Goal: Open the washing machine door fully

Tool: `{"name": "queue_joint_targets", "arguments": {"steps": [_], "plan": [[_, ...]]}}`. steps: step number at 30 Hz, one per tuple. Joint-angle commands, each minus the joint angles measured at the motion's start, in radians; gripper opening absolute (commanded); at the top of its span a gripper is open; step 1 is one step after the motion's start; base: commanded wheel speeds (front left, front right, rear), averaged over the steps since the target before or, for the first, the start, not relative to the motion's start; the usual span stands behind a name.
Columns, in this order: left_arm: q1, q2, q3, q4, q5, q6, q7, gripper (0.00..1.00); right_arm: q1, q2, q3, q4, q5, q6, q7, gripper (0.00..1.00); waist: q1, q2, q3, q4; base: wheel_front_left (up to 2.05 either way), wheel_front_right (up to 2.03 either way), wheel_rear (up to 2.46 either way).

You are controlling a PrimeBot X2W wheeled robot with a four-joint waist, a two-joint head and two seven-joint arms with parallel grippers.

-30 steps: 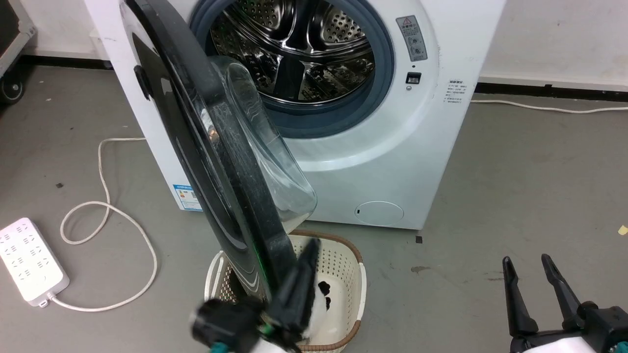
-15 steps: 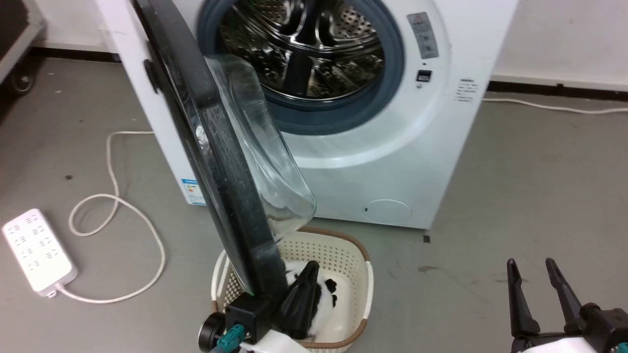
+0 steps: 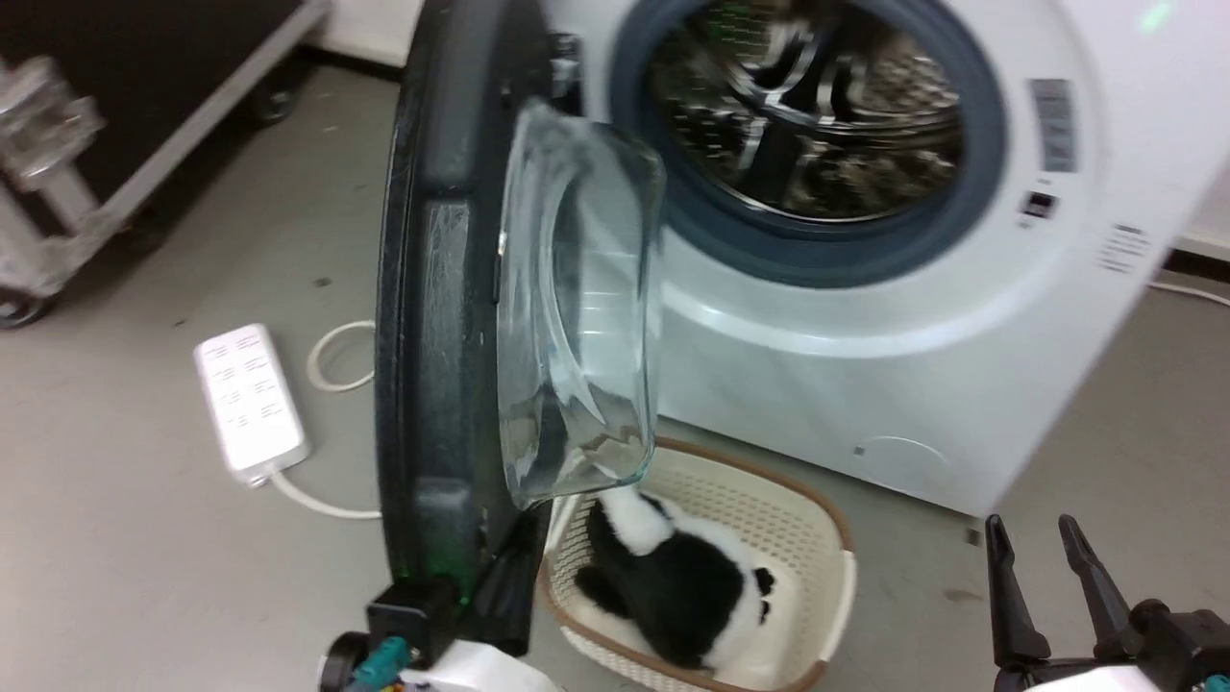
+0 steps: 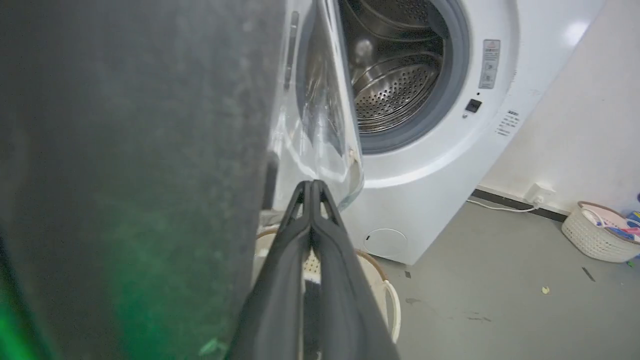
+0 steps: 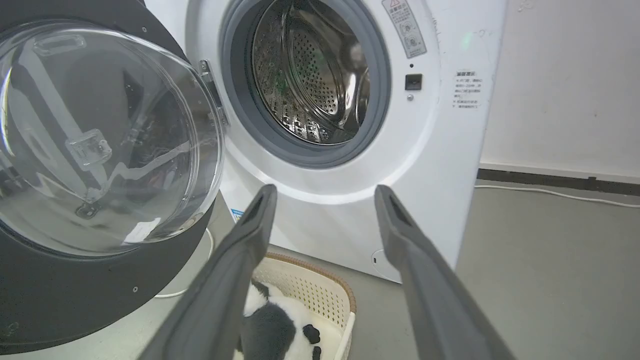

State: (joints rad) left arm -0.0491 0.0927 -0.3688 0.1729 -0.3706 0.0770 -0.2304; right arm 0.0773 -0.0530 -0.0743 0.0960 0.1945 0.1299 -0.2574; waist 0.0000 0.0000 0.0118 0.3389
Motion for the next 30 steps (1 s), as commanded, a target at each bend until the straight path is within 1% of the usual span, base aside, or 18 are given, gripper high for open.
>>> {"name": "queue_joint_targets", "arguments": {"steps": [1, 7, 13, 19, 25, 30], "plan": [[-0.019, 0.009, 0.013, 0.002, -0.008, 0.007, -0.006, 0.00, 0.005, 0.003, 0.001, 0.001, -0.003, 0.001, -0.004, 1.00, 0.0000, 0.0000, 0.010, 0.056, 0.00, 0.00, 0.00], [-0.067, 0.019, 0.079, 0.021, -0.040, 0.026, -0.013, 0.00, -0.009, 0.003, 0.015, 0.005, -0.023, 0.001, -0.004, 1.00, 0.0000, 0.0000, 0.055, 0.127, 0.00, 0.00, 0.00], [-0.116, 0.056, 0.176, 0.039, -0.076, 0.043, -0.021, 0.00, -0.029, 0.003, 0.029, 0.005, -0.064, 0.001, -0.004, 1.00, 0.0000, 0.0000, 0.119, 0.157, 0.00, 0.00, 0.00], [-0.165, 0.119, 0.299, 0.063, -0.130, 0.054, -0.026, 0.00, -0.054, -0.021, 0.032, -0.001, -0.092, 0.001, -0.002, 1.00, 0.0000, 0.0000, 0.188, 0.149, 0.00, 0.00, 0.00], [-0.232, 0.193, 0.387, 0.146, -0.184, 0.026, -0.026, 0.00, -0.076, -0.060, 0.026, -0.035, -0.100, 0.001, 0.016, 1.00, 0.0000, 0.0000, 0.251, 0.118, 0.00, 0.00, 0.00], [-0.301, 0.240, 0.443, 0.229, -0.217, 0.003, -0.028, 0.00, -0.077, -0.085, 0.012, -0.067, -0.102, 0.001, 0.040, 1.00, 0.0000, 0.0000, 0.291, 0.099, 0.00, 0.00, 0.00]]}}
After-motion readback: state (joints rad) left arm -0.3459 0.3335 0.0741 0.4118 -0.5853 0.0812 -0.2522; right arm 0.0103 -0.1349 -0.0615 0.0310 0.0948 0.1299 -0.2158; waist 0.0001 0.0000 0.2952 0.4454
